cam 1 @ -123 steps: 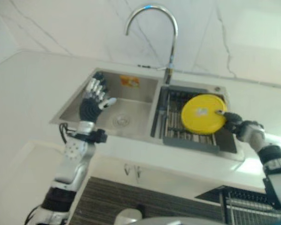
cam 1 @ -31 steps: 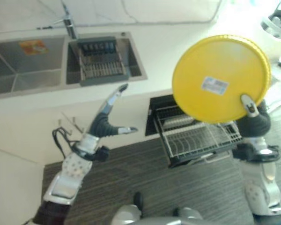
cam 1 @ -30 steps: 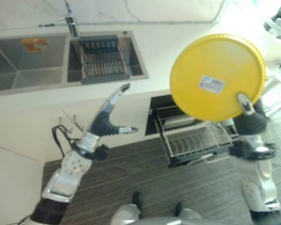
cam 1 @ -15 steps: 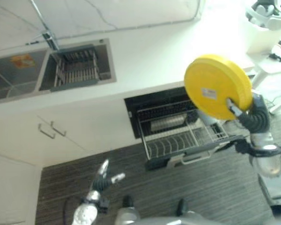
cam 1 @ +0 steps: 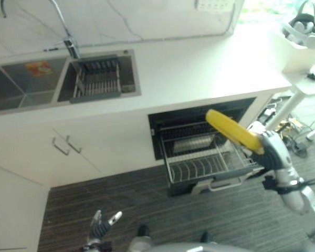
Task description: Place the dishes in the dishwasher.
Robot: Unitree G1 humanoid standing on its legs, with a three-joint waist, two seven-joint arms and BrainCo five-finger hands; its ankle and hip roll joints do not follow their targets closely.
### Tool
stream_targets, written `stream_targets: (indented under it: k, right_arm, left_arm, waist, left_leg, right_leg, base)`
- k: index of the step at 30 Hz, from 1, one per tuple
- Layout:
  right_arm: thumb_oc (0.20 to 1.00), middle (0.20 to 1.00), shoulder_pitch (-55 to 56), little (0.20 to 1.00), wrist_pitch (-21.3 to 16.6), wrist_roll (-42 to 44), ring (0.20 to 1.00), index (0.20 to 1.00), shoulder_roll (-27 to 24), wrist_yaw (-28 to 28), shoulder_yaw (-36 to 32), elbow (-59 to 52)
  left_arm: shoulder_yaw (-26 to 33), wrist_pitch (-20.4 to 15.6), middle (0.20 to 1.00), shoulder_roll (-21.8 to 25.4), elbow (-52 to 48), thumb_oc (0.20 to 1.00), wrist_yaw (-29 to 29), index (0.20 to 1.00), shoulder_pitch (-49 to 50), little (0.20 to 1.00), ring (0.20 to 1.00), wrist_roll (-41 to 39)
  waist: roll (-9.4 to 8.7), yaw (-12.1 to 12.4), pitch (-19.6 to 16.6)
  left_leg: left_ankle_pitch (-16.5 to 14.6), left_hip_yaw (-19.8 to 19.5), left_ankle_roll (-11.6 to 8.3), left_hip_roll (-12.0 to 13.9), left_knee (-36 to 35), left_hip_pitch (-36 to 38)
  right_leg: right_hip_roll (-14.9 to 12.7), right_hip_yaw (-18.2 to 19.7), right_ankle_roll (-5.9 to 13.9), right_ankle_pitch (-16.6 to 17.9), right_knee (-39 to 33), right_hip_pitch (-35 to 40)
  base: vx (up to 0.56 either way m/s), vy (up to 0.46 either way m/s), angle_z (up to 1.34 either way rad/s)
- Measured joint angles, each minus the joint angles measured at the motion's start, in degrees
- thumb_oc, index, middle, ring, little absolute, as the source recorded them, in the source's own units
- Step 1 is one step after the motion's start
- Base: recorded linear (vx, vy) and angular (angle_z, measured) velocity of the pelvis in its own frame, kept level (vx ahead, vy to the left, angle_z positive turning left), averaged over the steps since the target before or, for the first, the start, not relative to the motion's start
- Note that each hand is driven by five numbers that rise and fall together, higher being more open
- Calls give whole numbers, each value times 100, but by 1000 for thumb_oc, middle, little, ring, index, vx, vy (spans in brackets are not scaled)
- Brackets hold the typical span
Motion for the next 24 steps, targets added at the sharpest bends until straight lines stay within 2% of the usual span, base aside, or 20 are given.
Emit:
stream_targets:
  k: [5, 10, 20, 21, 24]
  right_arm:
    - [200, 200, -457, 200, 147, 130, 200, 200, 134, 245, 557, 1315]
    - [200, 200, -635, 200, 250, 139, 200, 200, 143, 674, 1068, 1673]
    - [200, 200, -1067, 200, 507, 302, 200, 200, 267, 1201, 1098, 2090]
    - [200, 200, -1241, 200, 622, 300, 200, 200, 262, 1296, 1096, 2135]
    - [200, 200, -1440, 200, 629, 298, 200, 200, 262, 1390, 1101, 2212]
  left_arm:
    - [25, 121, 1000, 105, 209, 1000, 134, 1000, -80, 1000, 1000, 57]
    - [168, 230, 1000, 194, 274, 1000, 228, 1000, -45, 1000, 1000, 410]
    - [169, 391, 1000, 269, 198, 1000, 216, 1000, 101, 1000, 1000, 445]
    - [167, 419, 1000, 301, 161, 1000, 205, 1000, 87, 1000, 1000, 443]
    - [162, 458, 1000, 328, 129, 1000, 195, 1000, 78, 1000, 1000, 444]
  waist:
    - [-102, 85, 11]
    - [-133, 334, 18]
    - [-193, 586, 79]
    - [-191, 653, 142]
    - [-129, 829, 280]
  left_leg:
    - [-1, -48, 0, -24, -3, 4]
    - [0, -210, 0, -42, -3, 10]
    - [-11, -388, 19, -158, -3, 9]
    - [4, -445, 24, -161, 19, -12]
    - [25, -508, 15, -166, 32, -62]
  right_leg:
    - [2, -47, 14, -10, -1, 40]
    - [-13, -215, 52, -39, -1, 166]
    - [-115, -410, 125, -92, -1, 300]
    - [-114, -462, 126, -93, -1, 309]
    - [-109, -525, 132, -98, -1, 308]
  base:
    - [11, -3, 4]
    - [31, -8, 17]
    - [50, 22, 11]
    - [-9, 0, 13]
    - [2, -20, 14]
